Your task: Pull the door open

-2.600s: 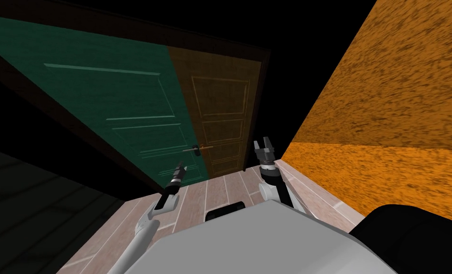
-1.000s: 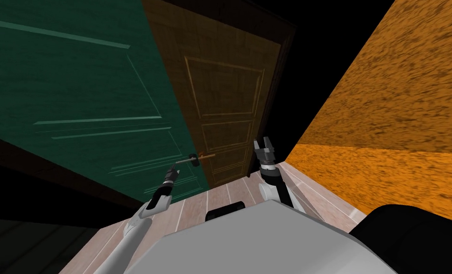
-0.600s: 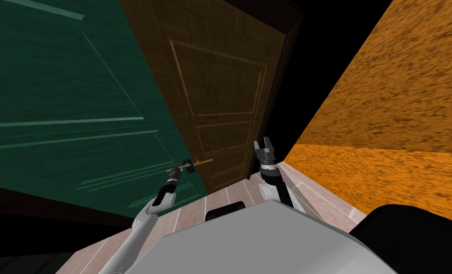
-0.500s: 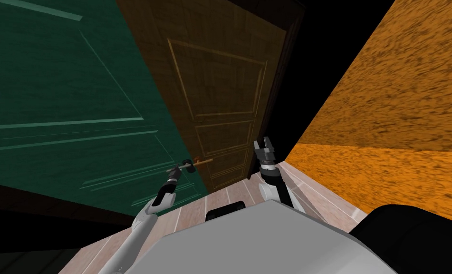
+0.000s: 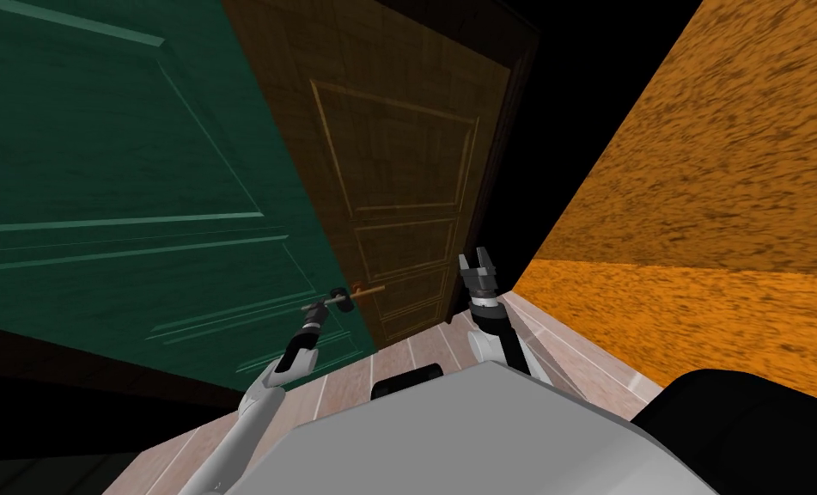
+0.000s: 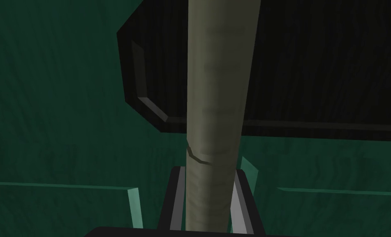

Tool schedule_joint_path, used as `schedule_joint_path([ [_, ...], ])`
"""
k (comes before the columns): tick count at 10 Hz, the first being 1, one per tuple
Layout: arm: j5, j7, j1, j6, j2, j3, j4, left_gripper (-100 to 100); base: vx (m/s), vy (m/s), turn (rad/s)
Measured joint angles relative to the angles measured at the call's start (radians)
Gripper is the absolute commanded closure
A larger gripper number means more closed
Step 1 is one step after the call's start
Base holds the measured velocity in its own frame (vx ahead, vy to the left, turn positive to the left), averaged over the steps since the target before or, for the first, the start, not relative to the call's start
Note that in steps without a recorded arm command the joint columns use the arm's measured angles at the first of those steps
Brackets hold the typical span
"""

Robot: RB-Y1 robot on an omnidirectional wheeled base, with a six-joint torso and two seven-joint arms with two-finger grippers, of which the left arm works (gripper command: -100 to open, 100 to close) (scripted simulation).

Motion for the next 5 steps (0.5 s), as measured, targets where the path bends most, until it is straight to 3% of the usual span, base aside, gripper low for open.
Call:
schedule_joint_path([
  [4, 0.005, 0.033, 0.025, -0.012, 0.045, -0.013, -0.016, 100, -0.183, 0.036, -0.095],
  [5, 0.004, 0.045, 0.03, -0.024, 0.055, -0.025, -0.007, 100, -0.212, 0.054, -0.15],
])
